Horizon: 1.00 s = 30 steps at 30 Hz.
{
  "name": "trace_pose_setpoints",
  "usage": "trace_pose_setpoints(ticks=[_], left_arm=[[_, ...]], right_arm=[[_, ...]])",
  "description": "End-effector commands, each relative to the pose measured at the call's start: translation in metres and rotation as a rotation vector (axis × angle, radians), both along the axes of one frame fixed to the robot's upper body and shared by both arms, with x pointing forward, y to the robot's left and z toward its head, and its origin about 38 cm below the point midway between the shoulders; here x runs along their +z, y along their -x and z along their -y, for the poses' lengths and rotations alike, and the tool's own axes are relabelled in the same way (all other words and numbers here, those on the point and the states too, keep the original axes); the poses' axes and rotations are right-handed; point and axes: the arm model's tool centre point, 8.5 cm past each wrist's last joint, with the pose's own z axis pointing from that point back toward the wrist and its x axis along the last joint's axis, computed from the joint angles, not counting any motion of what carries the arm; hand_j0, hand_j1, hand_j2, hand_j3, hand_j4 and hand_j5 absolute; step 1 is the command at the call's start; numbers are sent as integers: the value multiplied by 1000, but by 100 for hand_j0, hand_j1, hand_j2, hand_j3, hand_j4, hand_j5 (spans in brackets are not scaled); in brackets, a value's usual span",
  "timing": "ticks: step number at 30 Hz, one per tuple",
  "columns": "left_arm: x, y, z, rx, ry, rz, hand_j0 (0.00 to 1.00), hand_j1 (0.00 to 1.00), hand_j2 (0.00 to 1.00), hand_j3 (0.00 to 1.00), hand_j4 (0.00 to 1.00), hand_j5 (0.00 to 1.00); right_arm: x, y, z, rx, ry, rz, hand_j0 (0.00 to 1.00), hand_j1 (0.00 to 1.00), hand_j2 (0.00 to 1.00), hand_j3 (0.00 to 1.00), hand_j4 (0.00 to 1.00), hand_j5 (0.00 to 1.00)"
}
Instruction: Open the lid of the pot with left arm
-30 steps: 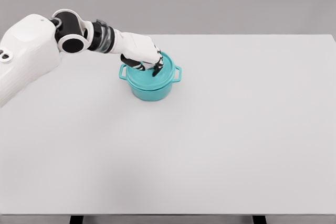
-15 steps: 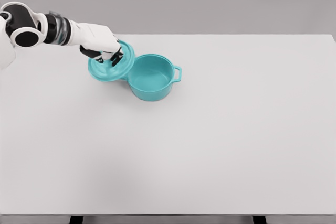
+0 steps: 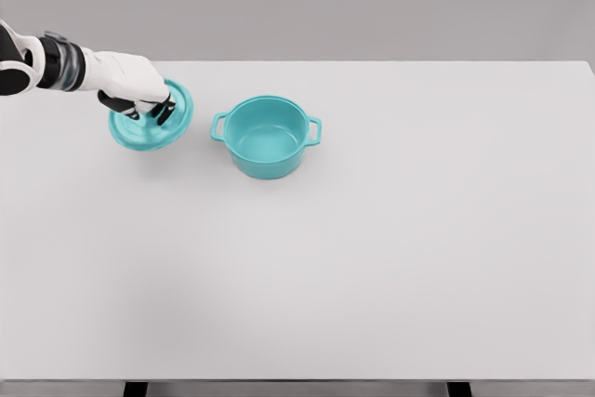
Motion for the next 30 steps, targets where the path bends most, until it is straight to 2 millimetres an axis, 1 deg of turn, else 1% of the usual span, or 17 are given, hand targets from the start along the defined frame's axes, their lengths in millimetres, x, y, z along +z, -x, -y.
trace_pose_setpoints(ticks=[1,2,3,4,7,18,24,26,28,29,30], left_arm=[[0,0,2,0,3,1,69,69,69,69,69,69],[-1,0,2,0,2,-2,73,73,73,73,73,73],[-6,1,1,1,2,-11,84,84,84,84,84,84],[-7,1,1,1,2,-13,91,91,91,91,91,91],[-8,1,0,4,1,-15,95,95,95,95,95,95],[-10,1,-4,17,-1,-21,97,97,97,97,97,97],[-8,0,-5,21,4,-17,98,98,98,98,98,98],[-6,0,-8,27,9,-14,100,100,100,100,100,100],[-5,-1,-11,36,15,-13,100,100,100,100,100,100],[1,-4,-15,56,36,0,100,100,100,100,100,100],[4,-5,-17,64,44,4,100,100,100,100,100,100]], right_arm=[[0,0,0,0,0,0,100,100,100,100,100,100],[0,0,0,0,0,0,100,100,100,100,100,100],[0,0,0,0,0,0,100,100,100,100,100,100],[0,0,0,0,0,0,100,100,100,100,100,100],[0,0,0,0,0,0,100,100,100,100,100,100],[0,0,0,0,0,0,100,100,100,100,100,100],[0,0,0,0,0,0,100,100,100,100,100,100],[0,0,0,0,0,0,100,100,100,100,100,100],[0,0,0,0,0,0,100,100,100,100,100,100],[0,0,0,0,0,0,100,100,100,100,100,100],[0,0,0,0,0,0,100,100,100,100,100,100]])
